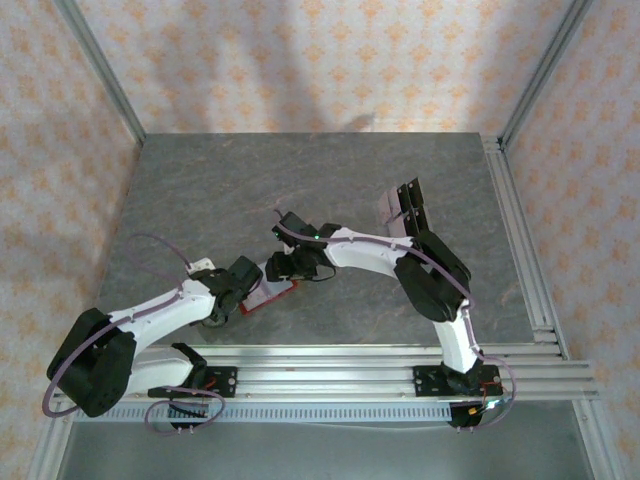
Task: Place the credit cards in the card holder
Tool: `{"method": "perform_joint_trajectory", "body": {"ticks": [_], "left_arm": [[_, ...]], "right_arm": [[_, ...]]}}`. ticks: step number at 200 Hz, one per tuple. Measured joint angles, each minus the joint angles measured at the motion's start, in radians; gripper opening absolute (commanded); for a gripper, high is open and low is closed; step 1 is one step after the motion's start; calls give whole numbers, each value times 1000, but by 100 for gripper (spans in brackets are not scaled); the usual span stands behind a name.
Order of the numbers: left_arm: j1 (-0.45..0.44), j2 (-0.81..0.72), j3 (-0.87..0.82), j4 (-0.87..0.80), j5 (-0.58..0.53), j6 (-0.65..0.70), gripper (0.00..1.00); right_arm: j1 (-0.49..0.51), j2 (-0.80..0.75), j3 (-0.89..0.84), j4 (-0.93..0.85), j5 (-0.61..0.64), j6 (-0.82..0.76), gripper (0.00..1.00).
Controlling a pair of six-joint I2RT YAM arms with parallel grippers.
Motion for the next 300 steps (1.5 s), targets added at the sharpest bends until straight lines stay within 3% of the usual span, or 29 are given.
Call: {"method": "perform_joint_trajectory", "body": {"ticks": [190,254,300], "left_arm": [[0,15,2,22,33,4,100],[13,-110,70,-24,9,4,100],[30,-117,86,-48,6,5,100]], "right_arm": [[13,57,29,69,-120,43,54],[21,60,45,85,-138,58,54],[30,66,47,84,-136,59,54]]}}
